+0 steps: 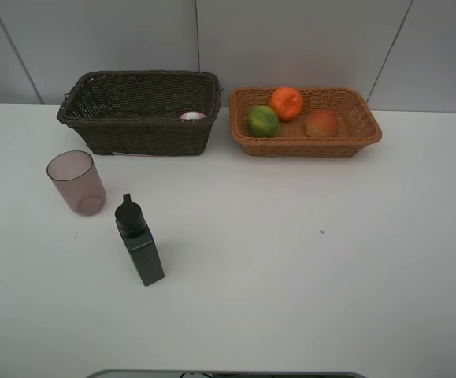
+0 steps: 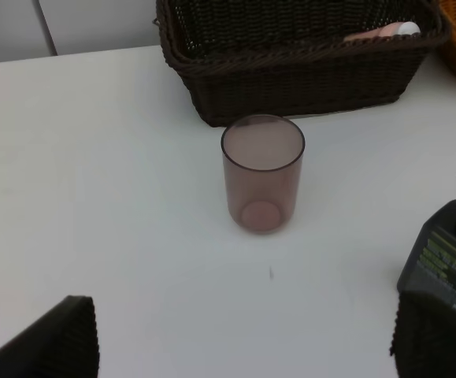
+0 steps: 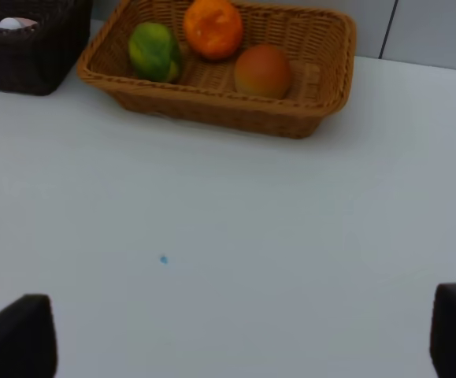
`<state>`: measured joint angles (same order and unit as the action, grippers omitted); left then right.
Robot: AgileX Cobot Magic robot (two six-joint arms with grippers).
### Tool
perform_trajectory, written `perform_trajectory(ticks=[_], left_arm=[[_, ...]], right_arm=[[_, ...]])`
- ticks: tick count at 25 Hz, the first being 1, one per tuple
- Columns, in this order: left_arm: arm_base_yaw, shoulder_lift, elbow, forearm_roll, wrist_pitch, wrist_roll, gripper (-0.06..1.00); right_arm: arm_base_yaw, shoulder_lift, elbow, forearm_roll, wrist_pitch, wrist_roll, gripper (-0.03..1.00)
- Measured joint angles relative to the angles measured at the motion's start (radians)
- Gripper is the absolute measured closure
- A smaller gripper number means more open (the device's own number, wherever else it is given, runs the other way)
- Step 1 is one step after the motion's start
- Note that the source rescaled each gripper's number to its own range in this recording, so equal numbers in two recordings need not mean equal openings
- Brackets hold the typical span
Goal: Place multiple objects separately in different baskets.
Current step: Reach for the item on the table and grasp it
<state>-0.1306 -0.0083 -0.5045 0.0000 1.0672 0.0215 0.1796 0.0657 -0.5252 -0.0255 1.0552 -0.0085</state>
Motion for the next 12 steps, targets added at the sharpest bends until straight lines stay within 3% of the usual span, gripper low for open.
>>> perform_trajectory(ticks=[6, 12], left_arm=[[0.0, 0.0, 0.0, 0.0, 0.0, 0.0, -0.02], [0.0, 0.0, 0.0, 0.0, 0.0, 0.0, -0.02]], right_arm=[[-0.163, -0.022, 0.001, 0.0, 0.0, 0.009, -0.03], [-0.191, -0.069, 0.002, 0.0, 0.001, 0.009, -0.03]])
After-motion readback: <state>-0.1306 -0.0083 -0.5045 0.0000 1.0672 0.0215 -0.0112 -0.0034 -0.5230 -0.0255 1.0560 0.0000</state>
